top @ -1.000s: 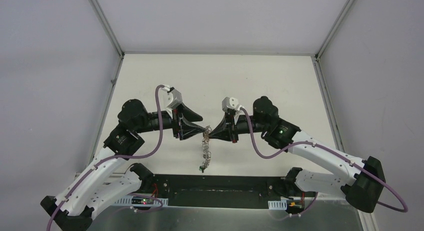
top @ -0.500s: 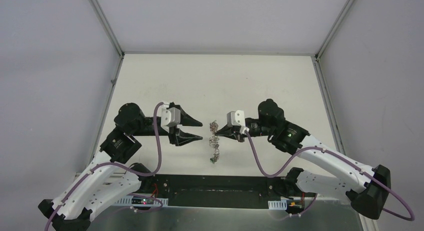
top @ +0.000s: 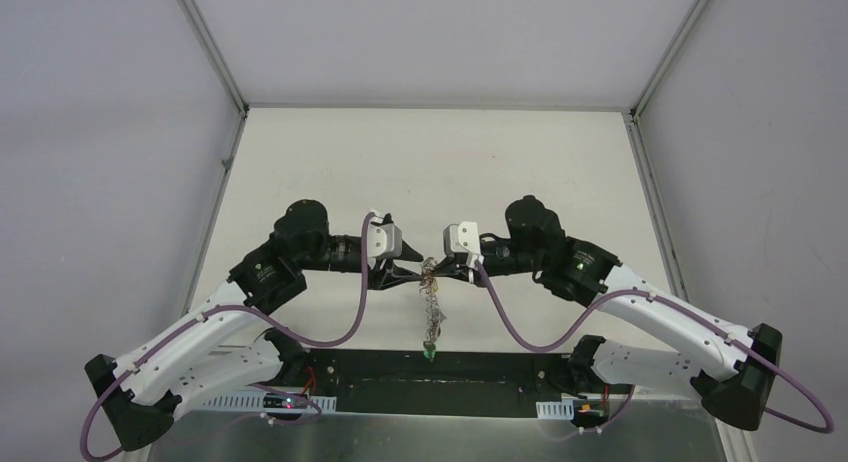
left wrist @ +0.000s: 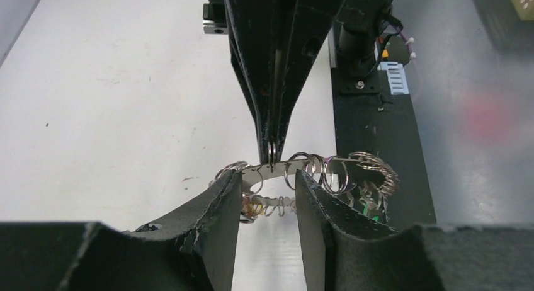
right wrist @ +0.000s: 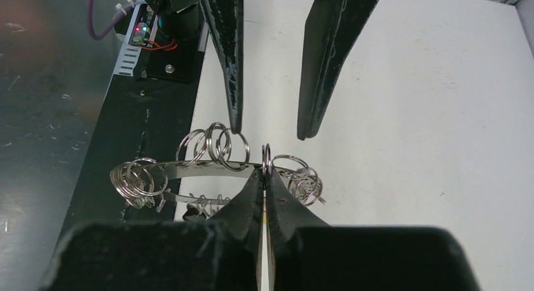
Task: Put the keys on the keyring
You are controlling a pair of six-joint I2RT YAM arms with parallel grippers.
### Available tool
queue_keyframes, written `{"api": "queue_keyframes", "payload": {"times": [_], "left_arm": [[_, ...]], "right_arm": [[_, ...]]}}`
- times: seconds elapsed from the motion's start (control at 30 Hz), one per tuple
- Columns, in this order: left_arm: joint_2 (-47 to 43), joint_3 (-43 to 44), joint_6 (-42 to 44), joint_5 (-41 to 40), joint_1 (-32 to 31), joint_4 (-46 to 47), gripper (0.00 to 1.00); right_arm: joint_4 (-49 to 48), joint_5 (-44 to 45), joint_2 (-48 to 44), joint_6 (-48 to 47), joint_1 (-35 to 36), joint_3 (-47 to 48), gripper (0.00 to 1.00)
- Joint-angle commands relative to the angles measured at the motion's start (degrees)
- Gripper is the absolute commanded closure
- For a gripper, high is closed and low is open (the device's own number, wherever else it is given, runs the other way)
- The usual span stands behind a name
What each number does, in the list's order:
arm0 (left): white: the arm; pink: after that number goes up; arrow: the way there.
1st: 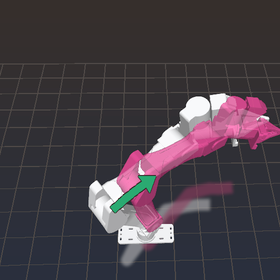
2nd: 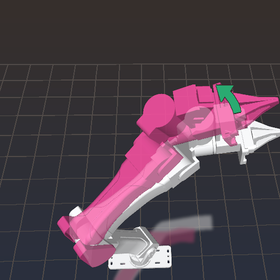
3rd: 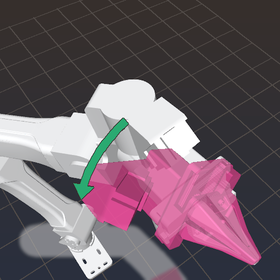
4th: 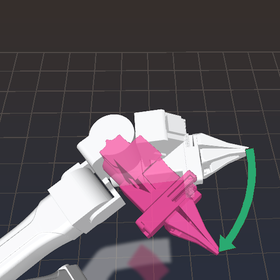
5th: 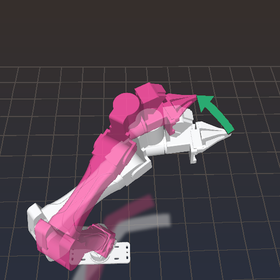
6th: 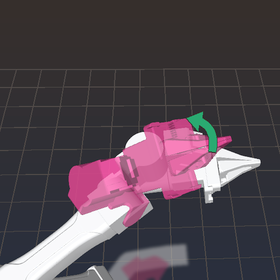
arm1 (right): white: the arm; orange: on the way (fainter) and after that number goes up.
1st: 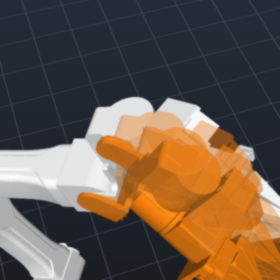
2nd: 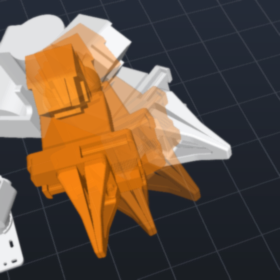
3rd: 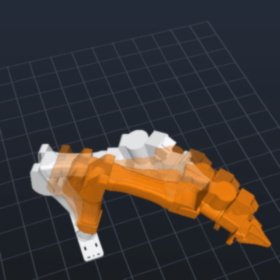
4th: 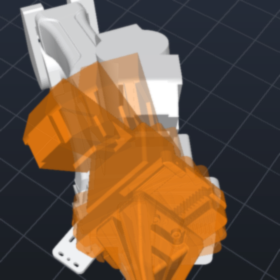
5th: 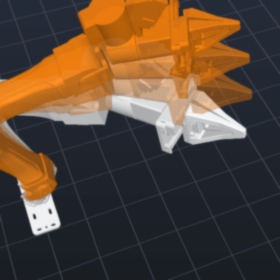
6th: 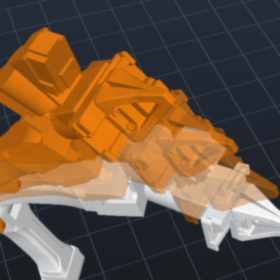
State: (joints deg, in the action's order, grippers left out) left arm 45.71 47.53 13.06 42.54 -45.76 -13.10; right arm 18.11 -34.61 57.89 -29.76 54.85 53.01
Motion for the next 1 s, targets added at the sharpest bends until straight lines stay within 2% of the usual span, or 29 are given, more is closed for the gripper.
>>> {"api": "queue_keyframes", "payload": {"times": [0.0,0.2,0.37,0.5,0.73,0.83,0.97], "left_arm": [[0.7,2.9,3.0,-5.7,-1.3,-1.2,0.64],[1.5,3.7,1.2,-9.5,-2.5,-1.3,0.67],[1.9,4.0,1.1,-8.1,-3.5,-0.4,0.68],[2.9,3.9,1.9,-7.0,-4.8,-0.4,0.73],[4.3,3.5,2.8,-10.4,-6.7,-0.8,0.74],[4.7,3.7,3.1,-12.3,-7.3,-1.0,0.79],[4.5,3.7,3.5,-13.9,-7.6,-0.9,0.93]], "right_arm": [[-0.9,2.2,-0.6,5.8,0.9,3.5,1.00],[2.3,4.7,0.6,8.0,1.6,5.0,1.00],[2.9,4.9,1.4,9.0,1.7,5.8,1.00],[3.3,6.1,1.9,10.8,1.8,6.8,1.00],[3.9,6.4,2.0,12.2,1.8,7.4,1.00],[4.0,6.2,1.9,12.5,1.8,7.4,1.00],[4.0,6.3,1.9,12.7,1.8,7.4,1.00]]}}
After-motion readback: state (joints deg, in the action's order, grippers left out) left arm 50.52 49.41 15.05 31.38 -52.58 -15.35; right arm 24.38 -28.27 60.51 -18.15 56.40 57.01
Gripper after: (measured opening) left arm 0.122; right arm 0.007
